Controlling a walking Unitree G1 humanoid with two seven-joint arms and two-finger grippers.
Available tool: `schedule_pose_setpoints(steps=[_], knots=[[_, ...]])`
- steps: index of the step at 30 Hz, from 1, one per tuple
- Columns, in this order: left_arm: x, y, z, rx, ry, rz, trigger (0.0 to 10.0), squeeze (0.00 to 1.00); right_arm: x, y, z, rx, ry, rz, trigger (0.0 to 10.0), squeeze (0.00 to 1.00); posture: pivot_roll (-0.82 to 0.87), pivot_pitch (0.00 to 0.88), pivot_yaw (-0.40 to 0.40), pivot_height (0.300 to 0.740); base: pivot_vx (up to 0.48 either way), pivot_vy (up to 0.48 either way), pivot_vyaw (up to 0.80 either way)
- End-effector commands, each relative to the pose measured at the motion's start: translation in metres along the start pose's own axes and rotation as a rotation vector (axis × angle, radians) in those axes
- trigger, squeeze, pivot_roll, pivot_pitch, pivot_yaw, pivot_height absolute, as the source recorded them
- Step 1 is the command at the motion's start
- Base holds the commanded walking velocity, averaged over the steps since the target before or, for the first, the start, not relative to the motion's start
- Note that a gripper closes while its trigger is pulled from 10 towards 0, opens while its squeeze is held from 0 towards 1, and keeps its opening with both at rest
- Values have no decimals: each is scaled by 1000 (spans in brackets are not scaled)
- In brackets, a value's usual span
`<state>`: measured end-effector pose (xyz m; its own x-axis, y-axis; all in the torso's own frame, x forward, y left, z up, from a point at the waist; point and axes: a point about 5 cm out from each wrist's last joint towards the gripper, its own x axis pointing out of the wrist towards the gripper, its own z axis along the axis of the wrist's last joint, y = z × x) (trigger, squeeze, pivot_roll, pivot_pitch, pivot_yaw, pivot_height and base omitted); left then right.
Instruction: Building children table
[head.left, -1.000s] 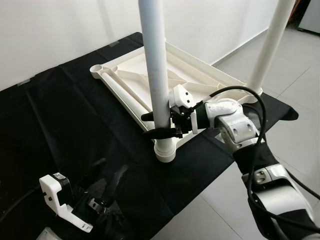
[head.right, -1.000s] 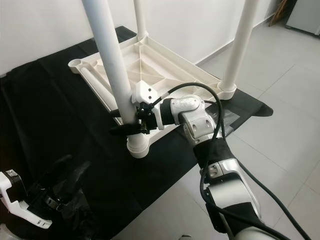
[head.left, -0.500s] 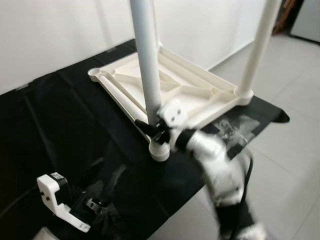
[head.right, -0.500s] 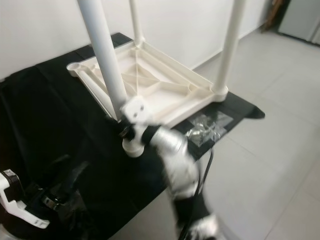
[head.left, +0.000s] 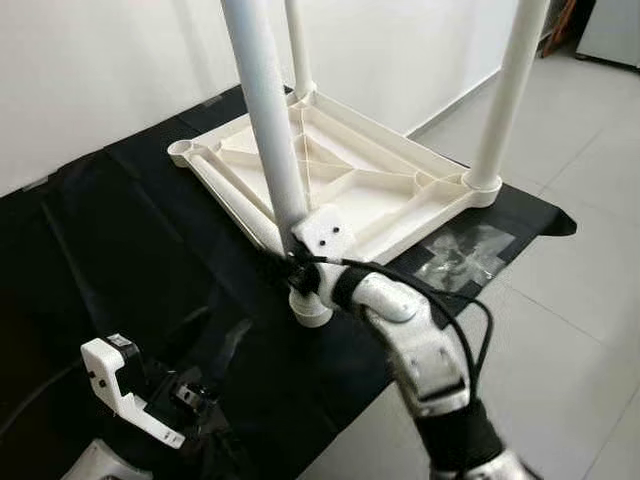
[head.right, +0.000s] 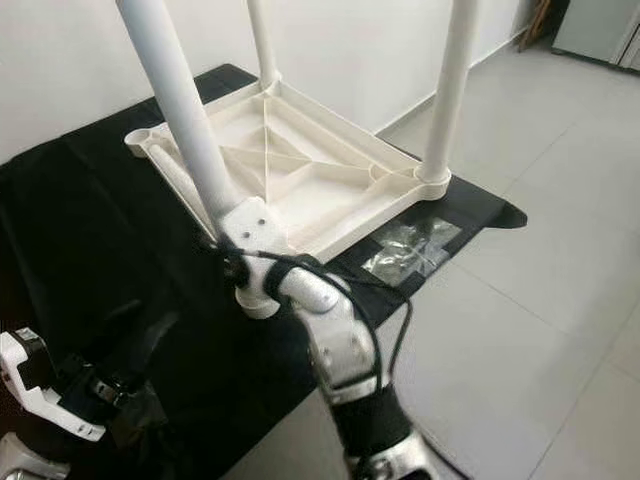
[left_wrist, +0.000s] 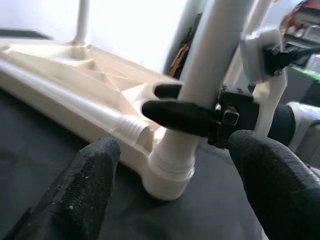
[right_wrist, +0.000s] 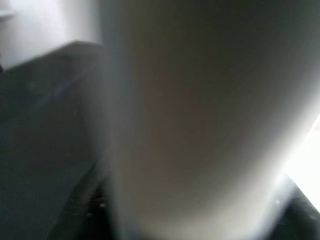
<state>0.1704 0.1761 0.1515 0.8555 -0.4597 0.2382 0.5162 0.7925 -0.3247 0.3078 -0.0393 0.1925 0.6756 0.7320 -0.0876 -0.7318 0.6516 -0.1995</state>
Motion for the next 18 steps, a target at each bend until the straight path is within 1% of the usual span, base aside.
schedule_pose_setpoints(steps=[1, 2, 3, 5, 6, 7, 8, 9, 10, 11, 13, 15, 16, 18], knots=[[-2, 3, 0, 15, 11, 7, 10000, 0, 4, 2, 16, 13, -94, 119, 10000, 1000, -61, 174, 110, 740, 0, 0, 0], [-2, 2, 0, 13, 12, 5, 10000, 0, 4, -3, 22, -16, -128, 201, 10000, 1000, -57, 174, 110, 740, 0, 0, 0], [-2, 2, 0, 12, 12, 4, 10000, 0, 5, -8, 25, -32, -139, 279, 10000, 1000, -51, 175, 108, 740, 0, 0, 0], [-2, 2, 0, 12, 12, 4, 10000, 0, 5, -8, 25, -32, -139, 279, 10000, 1000, -51, 175, 108, 740, 0, 0, 0], [-2, 1, 0, 11, 13, 3, 10000, 0, 5, -13, 29, -55, -146, 368, 10000, 886, -49, 175, 108, 740, 0, 0, 0], [-2, 1, 0, 11, 13, 3, 10000, 0, 5, -13, 29, -55, -146, 368, 10000, 886, -49, 175, 108, 740, 0, 0, 0], [-3, 0, -1, 10, 13, 3, 10000, 0, 6, -19, 32, -88, -141, 464, 10000, 0, -41, 176, 105, 740, 0, 0, 0], [-3, 0, -1, 10, 13, 3, 10000, 0, 6, -19, 32, -88, -141, 464, 10000, 0, -41, 176, 105, 740, 0, 0, 0], [-4, 0, -1, 10, 14, 3, 10000, 0, 7, -24, 34, -103, -131, 535, 10000, 0, -33, 178, 103, 740, 0, 0, 0], [-4, 0, -1, 10, 14, 3, 10000, 0, 7, -24, 34, -103, -131, 535, 10000, 0, -33, 178, 103, 740, 0, 0, 0], [-5, -2, -1, 10, 16, 4, 10000, 0, 10, -30, 37, -112, -121, 593, 10000, 0, -28, 180, 100, 740, 0, 0, 0], [-5, -3, -1, 10, 16, 5, 10000, 0, 11, -32, 38, -115, -117, 614, 10000, 0, -24, 183, 99, 740, 0, 0, 0], [-6, -4, -1, 10, 16, 5, 10000, 0, 12, -33, 40, -114, -115, 639, 8196, 0, -21, 184, 98, 740, 0, 0, 0], [-6, -4, -2, 9, 17, 6, 10000, 0, 12, -33, 41, -113, -113, 657, 8196, 0, -21, 184, 98, 740, 0, 0, 0]])
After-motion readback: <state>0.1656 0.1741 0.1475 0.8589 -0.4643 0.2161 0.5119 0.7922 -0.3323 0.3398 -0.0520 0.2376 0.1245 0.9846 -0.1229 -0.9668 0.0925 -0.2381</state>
